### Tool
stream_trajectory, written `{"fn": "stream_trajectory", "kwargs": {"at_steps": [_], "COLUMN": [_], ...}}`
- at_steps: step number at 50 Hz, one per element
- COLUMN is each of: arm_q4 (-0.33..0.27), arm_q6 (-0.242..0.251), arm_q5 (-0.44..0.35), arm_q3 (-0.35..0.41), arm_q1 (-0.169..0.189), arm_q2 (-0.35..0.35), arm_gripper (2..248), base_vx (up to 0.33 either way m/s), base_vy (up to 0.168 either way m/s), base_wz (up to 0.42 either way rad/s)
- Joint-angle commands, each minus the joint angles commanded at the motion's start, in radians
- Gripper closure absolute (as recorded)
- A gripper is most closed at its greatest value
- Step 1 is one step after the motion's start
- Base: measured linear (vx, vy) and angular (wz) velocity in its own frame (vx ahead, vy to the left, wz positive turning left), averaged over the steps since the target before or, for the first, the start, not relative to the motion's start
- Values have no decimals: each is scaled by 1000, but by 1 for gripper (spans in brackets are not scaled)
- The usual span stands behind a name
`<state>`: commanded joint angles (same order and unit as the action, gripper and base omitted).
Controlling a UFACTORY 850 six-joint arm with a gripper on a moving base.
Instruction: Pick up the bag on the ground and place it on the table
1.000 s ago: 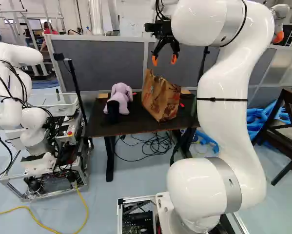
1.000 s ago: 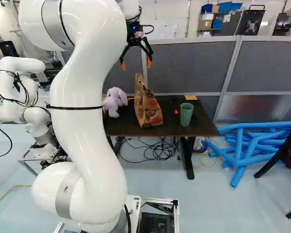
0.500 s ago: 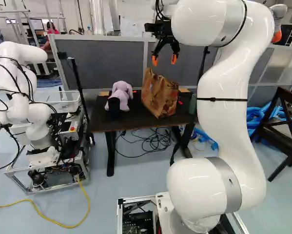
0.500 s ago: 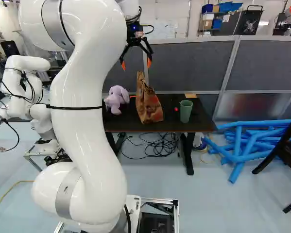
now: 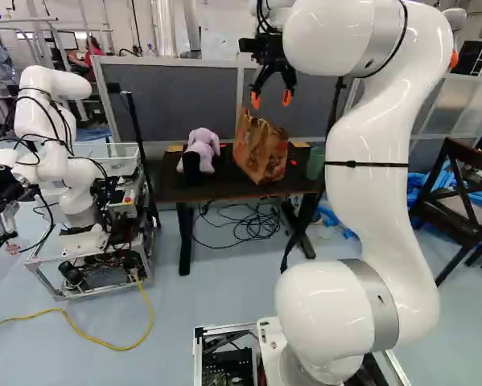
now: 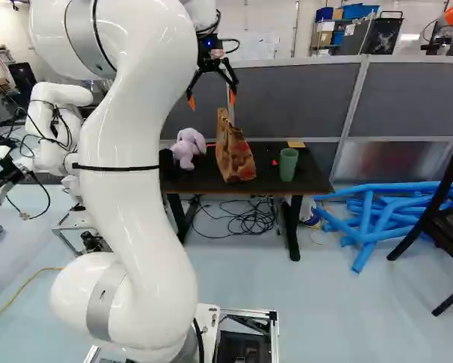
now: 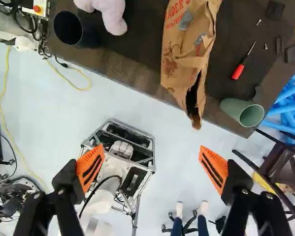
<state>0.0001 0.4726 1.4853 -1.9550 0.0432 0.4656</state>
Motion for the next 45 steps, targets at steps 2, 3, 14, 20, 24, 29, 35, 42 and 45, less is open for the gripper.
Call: {"fn": "stream_trajectory", "kwargs": {"at_steps": [2,3,14,20,24,29,35,42,45], "arm_q4": [0,0,0,0,0,0,0,0,0], "arm_q6": [0,0,0,0,0,0,0,0,0], "arm_q5": [0,0,0,0,0,0,0,0,0], "arm_q3": [0,0,0,0,0,0,0,0,0], "arm_q1": [0,0,0,0,0,0,0,0,0], "arm_q2": [0,0,0,0,0,0,0,0,0], "arm_gripper": [3,3,3,3,3,3,3,3,3], "base_vx": [-185,-203,-181,-183,-168,-97,-6,10,0], "base_vy": [3,2,-2,-1,1,0,1,0,0], "base_wz": [24,27,18,16,28,9,1,-2,0]}}
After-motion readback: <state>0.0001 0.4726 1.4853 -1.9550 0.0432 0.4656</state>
